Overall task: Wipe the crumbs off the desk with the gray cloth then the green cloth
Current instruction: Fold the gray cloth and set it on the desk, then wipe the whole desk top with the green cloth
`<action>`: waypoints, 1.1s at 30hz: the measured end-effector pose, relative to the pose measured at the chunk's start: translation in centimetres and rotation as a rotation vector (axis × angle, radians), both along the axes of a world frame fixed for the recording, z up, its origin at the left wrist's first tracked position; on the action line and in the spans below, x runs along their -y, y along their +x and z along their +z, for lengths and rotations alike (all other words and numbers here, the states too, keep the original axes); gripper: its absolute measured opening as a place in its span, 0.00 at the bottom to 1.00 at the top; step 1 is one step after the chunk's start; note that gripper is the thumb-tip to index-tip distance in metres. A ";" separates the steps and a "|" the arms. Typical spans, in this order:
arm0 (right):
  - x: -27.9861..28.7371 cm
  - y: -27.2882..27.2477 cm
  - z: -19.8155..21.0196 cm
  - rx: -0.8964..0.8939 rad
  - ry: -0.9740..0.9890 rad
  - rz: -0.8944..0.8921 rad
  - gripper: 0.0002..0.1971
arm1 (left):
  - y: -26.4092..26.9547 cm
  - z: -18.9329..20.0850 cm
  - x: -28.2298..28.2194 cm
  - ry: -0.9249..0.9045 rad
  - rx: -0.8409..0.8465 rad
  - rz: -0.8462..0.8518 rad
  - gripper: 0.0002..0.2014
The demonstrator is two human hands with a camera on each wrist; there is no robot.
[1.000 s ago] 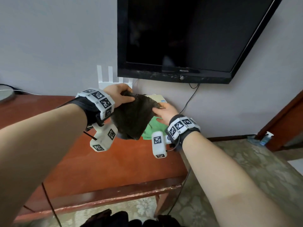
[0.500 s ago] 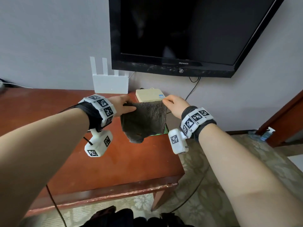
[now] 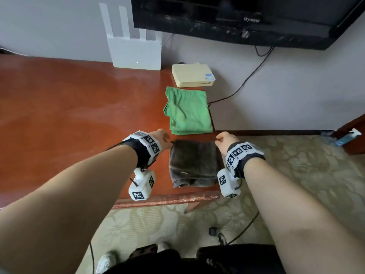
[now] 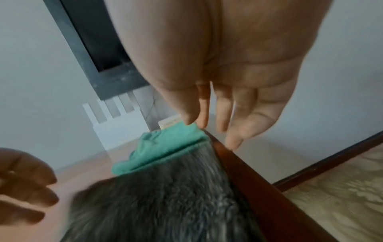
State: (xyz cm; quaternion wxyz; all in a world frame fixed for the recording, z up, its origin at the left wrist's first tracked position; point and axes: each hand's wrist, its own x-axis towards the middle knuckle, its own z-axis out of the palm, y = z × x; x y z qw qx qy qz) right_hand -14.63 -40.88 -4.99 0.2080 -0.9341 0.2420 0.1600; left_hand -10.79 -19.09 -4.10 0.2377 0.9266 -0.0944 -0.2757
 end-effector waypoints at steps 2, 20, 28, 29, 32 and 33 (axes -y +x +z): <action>0.2 0.9 -1.2 0.015 -0.011 -0.031 0.21 | 0.6 -0.8 -1.1 0.098 -0.006 -0.022 0.23; -6.9 17.3 -2.9 -0.174 -0.159 0.127 0.45 | 6.7 -2.9 -19.3 0.469 0.059 0.236 0.30; -18.3 16.0 -3.7 -0.218 -0.248 0.470 0.35 | 15.4 -4.7 -22.7 0.426 0.145 0.085 0.38; -20.2 15.5 -3.8 -0.212 -0.244 0.572 0.34 | 16.3 -4.9 -23.0 0.427 0.150 0.070 0.39; -24.0 14.3 -3.6 -0.282 -0.265 0.782 0.34 | 18.3 -5.4 -23.9 0.424 0.134 0.003 0.40; -24.5 14.4 -3.5 -0.295 -0.270 0.786 0.33 | 18.7 -5.6 -24.3 0.421 0.124 -0.015 0.41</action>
